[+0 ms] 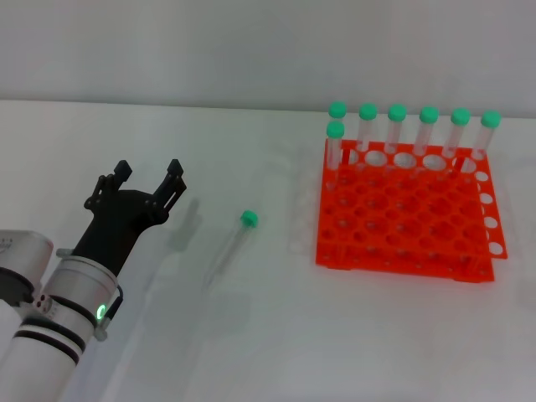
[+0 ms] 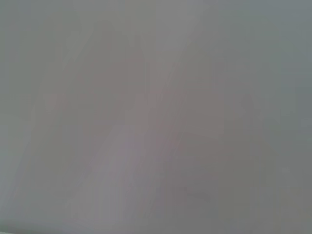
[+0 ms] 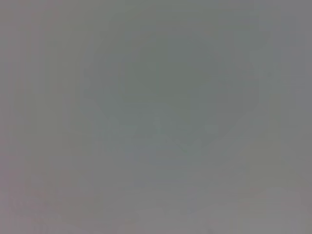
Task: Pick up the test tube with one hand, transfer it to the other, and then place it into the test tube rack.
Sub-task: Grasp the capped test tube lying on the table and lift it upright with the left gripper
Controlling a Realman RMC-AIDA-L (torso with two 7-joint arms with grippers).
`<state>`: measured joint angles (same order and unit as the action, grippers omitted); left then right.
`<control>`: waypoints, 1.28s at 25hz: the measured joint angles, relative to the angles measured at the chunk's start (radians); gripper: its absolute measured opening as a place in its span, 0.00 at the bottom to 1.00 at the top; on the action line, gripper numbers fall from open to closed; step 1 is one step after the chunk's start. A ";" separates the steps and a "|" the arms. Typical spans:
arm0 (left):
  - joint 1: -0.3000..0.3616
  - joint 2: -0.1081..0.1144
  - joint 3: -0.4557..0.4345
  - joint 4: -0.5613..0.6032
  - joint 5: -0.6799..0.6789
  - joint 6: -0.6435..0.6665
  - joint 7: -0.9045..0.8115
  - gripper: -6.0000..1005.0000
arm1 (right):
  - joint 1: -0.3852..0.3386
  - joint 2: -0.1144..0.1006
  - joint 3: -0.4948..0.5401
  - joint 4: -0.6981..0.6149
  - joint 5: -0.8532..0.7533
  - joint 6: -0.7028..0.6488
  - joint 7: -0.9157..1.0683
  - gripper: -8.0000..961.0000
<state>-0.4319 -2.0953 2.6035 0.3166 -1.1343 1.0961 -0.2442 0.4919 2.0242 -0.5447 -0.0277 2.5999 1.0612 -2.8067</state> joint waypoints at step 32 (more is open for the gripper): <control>-0.423 0.184 0.238 -0.780 0.687 0.437 -1.591 0.86 | -0.014 -0.004 0.003 0.016 -0.002 0.089 0.013 0.88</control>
<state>-0.8550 -1.9113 2.8418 -0.4635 -0.4474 1.5327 -1.8348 0.4776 2.0202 -0.5416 -0.0120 2.5984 1.1505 -2.7932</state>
